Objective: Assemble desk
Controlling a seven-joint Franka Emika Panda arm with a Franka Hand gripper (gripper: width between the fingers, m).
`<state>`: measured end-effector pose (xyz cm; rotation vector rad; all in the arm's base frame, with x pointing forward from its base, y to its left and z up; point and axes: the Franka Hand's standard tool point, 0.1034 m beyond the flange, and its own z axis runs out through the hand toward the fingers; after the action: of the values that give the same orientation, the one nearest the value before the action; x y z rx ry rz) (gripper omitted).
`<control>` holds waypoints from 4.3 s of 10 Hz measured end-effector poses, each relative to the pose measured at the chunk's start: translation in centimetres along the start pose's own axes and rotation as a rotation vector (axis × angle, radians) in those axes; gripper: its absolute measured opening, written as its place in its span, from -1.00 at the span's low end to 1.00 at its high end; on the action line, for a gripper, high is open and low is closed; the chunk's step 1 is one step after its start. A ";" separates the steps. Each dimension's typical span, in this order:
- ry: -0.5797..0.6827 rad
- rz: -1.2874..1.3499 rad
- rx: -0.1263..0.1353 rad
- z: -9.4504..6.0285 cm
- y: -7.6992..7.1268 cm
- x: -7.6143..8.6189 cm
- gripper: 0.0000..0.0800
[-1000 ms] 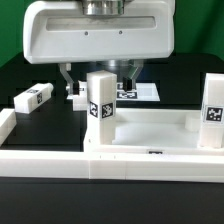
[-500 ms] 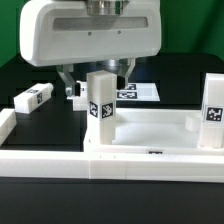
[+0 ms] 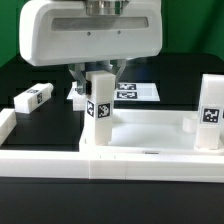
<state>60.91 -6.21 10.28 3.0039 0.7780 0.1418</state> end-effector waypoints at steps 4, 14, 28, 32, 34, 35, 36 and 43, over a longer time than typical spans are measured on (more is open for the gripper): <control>-0.001 0.394 0.003 0.0 -0.1 0.0 -0.27; -0.004 1.007 0.006 0.1 -0.1 -0.3 -0.24; 0.020 1.107 0.052 -2.4 -5.6 -0.4 0.62; -0.029 1.377 0.068 -1.1 -10.2 -2.7 0.62; -0.027 1.390 0.072 -1.1 -10.2 -2.5 0.62; -0.028 1.387 0.072 -1.1 -10.2 -2.5 0.62; -0.031 1.431 0.078 -1.0 -10.3 -2.5 0.62; -0.086 1.998 0.114 0.9 -11.9 -3.9 0.62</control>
Offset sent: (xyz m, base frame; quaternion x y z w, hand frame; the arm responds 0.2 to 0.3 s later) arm -0.0057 0.0024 0.0036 -0.0047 0.0012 0.2074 0.9782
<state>51.83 2.32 8.42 2.4086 -2.2169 -0.0240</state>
